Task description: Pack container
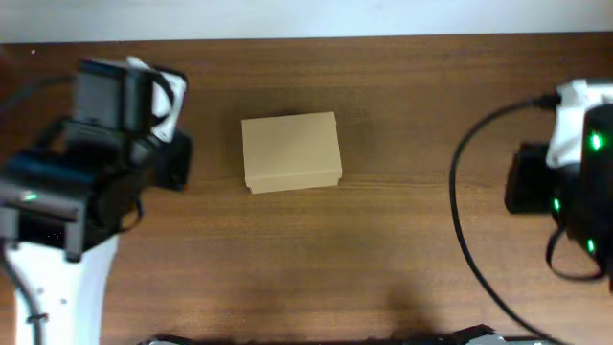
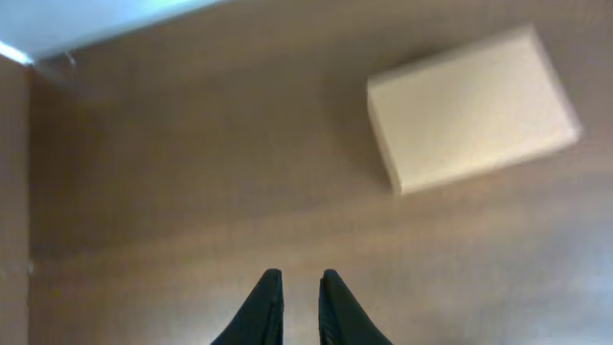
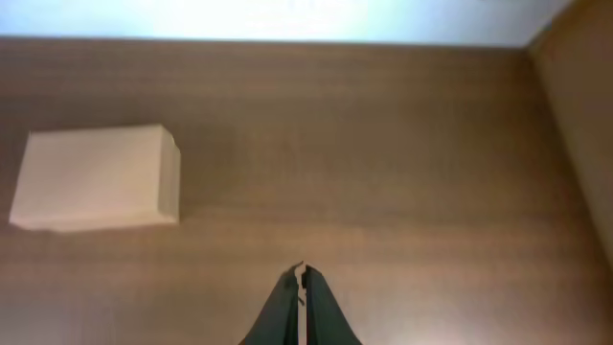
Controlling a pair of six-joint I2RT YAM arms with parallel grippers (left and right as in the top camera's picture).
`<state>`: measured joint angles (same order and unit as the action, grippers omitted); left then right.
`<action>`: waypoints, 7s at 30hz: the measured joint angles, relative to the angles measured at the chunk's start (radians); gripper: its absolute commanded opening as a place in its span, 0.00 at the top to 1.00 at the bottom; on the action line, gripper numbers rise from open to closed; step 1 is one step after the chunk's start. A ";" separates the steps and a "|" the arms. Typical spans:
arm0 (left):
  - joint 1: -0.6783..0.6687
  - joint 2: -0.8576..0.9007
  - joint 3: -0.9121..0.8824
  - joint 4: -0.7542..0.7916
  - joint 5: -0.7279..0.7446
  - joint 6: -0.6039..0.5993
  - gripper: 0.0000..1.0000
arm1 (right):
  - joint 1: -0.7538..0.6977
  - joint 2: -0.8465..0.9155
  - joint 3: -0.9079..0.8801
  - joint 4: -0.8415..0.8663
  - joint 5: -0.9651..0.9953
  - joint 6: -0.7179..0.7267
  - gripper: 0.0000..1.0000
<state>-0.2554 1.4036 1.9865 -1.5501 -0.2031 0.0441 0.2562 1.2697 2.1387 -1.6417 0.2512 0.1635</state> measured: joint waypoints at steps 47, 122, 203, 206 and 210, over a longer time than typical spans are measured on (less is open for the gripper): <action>-0.018 -0.058 -0.446 0.107 0.035 -0.049 0.00 | -0.234 -0.296 -0.783 0.820 -0.042 -0.002 0.01; -0.011 -0.492 -0.834 1.049 -0.034 -0.037 0.00 | -0.328 -1.258 -1.929 1.196 -0.111 -0.003 0.01; 0.150 -1.382 -1.975 1.501 -0.153 -0.037 0.01 | -0.328 -1.259 -1.930 0.930 -0.111 -0.002 0.01; 0.150 -1.382 -1.975 1.501 -0.153 -0.037 0.00 | -0.328 -1.259 -1.930 0.930 -0.111 -0.002 0.01; 0.150 -1.382 -1.975 1.501 -0.153 -0.037 0.00 | -0.328 -1.259 -1.930 0.930 -0.111 -0.002 0.01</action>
<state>-0.1055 0.0219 0.0120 -0.0490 -0.3565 0.0071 -0.0715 0.0109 0.2092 -0.7113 0.1398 0.1616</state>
